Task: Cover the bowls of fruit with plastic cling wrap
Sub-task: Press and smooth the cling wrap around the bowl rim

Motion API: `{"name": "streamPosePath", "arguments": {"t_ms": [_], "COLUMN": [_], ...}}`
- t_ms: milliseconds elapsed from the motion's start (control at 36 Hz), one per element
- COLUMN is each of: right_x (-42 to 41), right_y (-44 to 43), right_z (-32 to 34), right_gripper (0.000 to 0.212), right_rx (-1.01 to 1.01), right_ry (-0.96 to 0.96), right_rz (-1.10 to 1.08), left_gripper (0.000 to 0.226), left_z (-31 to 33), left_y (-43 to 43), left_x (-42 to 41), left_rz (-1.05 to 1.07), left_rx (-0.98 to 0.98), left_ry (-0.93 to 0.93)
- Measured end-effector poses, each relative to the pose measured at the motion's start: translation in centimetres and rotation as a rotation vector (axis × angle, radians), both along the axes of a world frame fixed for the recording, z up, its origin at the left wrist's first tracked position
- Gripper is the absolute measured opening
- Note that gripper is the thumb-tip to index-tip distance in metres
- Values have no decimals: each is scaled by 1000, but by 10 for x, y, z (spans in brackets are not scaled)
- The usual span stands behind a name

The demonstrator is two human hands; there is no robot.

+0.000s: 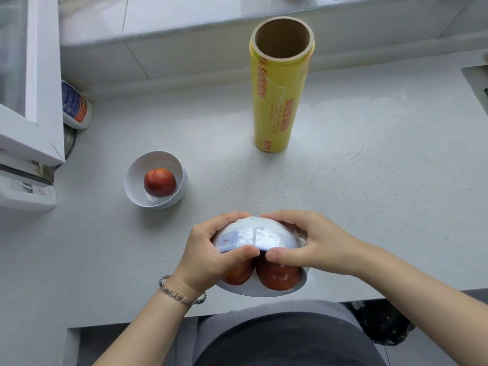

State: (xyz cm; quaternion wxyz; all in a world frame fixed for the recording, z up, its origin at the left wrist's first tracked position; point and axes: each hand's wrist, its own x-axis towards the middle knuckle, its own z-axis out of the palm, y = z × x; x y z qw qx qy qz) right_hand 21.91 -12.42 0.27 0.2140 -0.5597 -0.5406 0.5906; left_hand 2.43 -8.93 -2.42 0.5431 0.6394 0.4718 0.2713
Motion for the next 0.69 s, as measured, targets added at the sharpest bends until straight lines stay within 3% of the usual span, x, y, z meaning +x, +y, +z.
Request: {"name": "streamPosePath", "arguments": {"t_ms": [111, 222, 278, 389, 500, 694], "right_x": [5, 4, 4, 5, 4, 9], "right_y": [2, 3, 4, 7, 11, 19], "right_z": [-7, -19, -24, -25, -23, -16], "right_gripper": [53, 51, 53, 61, 67, 57], "right_rx": [-72, -145, -139, -151, -163, -189], "right_ry": [109, 311, 300, 243, 191, 121], "right_rz": [21, -189, -280, -312, -258, -189], "left_gripper": [62, 75, 75, 53, 55, 39], "left_z": [-4, -9, -11, -2, 7, 1], "left_y": [0, 0, 1, 10, 18, 12], "left_x": [-1, 5, 7, 5, 11, 18], "left_rz": [49, 125, 109, -61, -266, -90], "left_rx": [-41, -133, -201, -285, -266, -177], "left_ry": [-40, -148, -152, -36, 113, 25]}}
